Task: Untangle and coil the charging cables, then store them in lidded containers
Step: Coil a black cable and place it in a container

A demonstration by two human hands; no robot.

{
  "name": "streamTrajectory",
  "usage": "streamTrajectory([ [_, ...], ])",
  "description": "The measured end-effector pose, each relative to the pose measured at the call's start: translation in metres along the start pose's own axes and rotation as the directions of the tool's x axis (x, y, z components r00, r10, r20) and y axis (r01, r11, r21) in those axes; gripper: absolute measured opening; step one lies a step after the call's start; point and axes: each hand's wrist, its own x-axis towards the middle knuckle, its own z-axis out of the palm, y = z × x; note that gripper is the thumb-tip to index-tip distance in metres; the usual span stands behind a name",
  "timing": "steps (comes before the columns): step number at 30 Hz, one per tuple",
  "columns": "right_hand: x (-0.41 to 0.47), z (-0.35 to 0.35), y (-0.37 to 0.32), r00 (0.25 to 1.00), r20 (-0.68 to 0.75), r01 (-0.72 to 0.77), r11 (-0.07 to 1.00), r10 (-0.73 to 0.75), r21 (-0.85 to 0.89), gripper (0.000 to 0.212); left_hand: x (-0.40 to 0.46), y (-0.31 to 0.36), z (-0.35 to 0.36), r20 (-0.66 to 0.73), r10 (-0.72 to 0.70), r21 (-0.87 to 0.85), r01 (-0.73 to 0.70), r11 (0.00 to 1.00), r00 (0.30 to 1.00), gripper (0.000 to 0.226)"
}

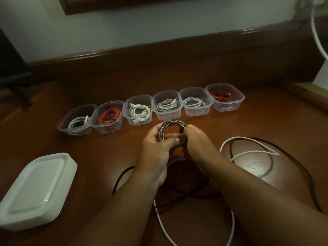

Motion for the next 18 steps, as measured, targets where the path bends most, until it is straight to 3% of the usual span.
streamTrajectory([
  [2, -0.005, -0.004, 0.000, 1.000, -0.020, -0.009, 1.000, 0.010, 0.016, 0.030, 0.000, -0.001, -0.001, 0.026, 0.006, -0.013, -0.006, 1.000, 1.000, 0.055],
  [5, -0.009, -0.002, -0.004, 0.983, 0.130, 0.143, 0.984, -0.128, -0.107, 0.058, -0.001, -0.002, -0.004, 0.032, 0.133, 0.130, -0.137, 0.982, 0.991, 0.067],
  [8, -0.003, -0.001, 0.002, 0.981, 0.122, 0.172, 0.964, -0.149, -0.204, 0.049, -0.002, -0.002, -0.007, 0.123, 0.367, 0.442, -0.382, 0.812, 0.922, 0.065],
  [10, -0.003, -0.004, 0.001, 0.979, 0.110, 0.192, 0.953, -0.170, -0.236, 0.045, -0.003, -0.001, -0.009, 0.154, 0.393, 0.493, -0.415, 0.765, 0.907, 0.056],
  [13, -0.001, -0.010, -0.002, 0.983, 0.120, 0.160, 0.972, -0.140, -0.170, 0.035, 0.004, 0.003, -0.014, 0.121, 0.337, 0.443, -0.355, 0.823, 0.934, 0.035],
  [18, -0.002, -0.016, -0.007, 0.995, 0.092, 0.044, 0.997, -0.038, -0.065, 0.032, 0.015, 0.006, -0.017, -0.015, 0.195, 0.204, -0.188, 0.961, 0.981, 0.017],
])
